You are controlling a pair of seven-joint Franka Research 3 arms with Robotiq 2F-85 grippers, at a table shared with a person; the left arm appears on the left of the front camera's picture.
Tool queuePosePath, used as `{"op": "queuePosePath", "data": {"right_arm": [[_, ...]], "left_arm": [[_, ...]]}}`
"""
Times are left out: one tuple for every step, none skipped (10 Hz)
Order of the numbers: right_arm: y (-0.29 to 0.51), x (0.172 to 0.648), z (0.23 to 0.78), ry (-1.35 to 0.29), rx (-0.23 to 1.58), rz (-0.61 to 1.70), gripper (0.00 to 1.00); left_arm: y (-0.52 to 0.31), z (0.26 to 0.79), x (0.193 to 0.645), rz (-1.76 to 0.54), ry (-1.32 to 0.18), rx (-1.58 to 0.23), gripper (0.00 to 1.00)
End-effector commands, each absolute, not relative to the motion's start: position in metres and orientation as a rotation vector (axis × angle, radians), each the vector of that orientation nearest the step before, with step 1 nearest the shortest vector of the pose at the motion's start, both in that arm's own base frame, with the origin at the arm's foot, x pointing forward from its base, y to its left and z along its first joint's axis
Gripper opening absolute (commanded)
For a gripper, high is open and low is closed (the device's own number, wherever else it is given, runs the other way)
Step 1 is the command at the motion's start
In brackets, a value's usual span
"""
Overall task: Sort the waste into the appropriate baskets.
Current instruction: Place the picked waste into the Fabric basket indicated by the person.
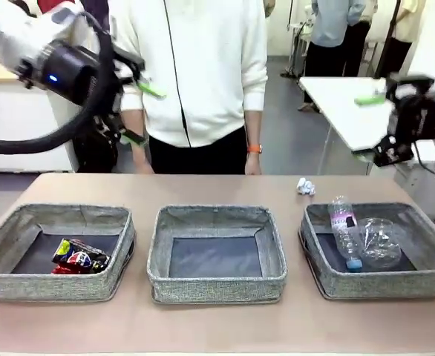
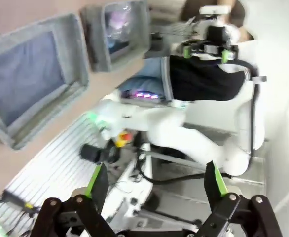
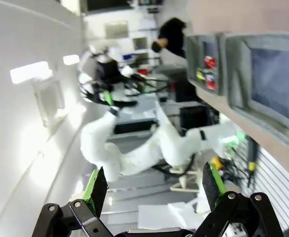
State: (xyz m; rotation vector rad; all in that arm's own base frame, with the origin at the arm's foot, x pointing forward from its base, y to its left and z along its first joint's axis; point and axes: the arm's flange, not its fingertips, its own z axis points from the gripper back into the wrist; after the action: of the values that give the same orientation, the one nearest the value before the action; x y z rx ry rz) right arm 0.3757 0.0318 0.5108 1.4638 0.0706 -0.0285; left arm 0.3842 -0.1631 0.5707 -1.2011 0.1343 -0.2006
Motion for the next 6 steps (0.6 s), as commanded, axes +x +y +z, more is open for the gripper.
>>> {"op": "queuePosePath", "data": {"right_arm": [[0.045,0.393,0.518,-0.010,1.581,-0.098,1.00],[0.041,0.395,0.520,-0.052,1.596,-0.135,1.00],[0.030,0.393,0.521,-0.062,1.586,-0.141,1.00],[0.041,0.393,0.514,0.006,1.569,-0.090,1.00],[0.041,0.393,0.514,0.006,1.569,-0.090,1.00],[0.041,0.393,0.514,0.006,1.569,-0.090,1.00]], "left_arm": [[-0.147,0.556,0.377,-0.118,0.121,-1.449,1.00],[-0.132,0.550,0.373,-0.065,0.087,-1.516,1.00],[-0.117,0.540,0.367,-0.025,0.064,-1.553,1.00],[-0.101,0.527,0.362,0.136,0.075,-1.662,1.00],[-0.122,0.548,0.381,-0.044,0.119,-1.494,1.00],[-0.122,0.548,0.381,-0.044,0.119,-1.494,1.00]]}}
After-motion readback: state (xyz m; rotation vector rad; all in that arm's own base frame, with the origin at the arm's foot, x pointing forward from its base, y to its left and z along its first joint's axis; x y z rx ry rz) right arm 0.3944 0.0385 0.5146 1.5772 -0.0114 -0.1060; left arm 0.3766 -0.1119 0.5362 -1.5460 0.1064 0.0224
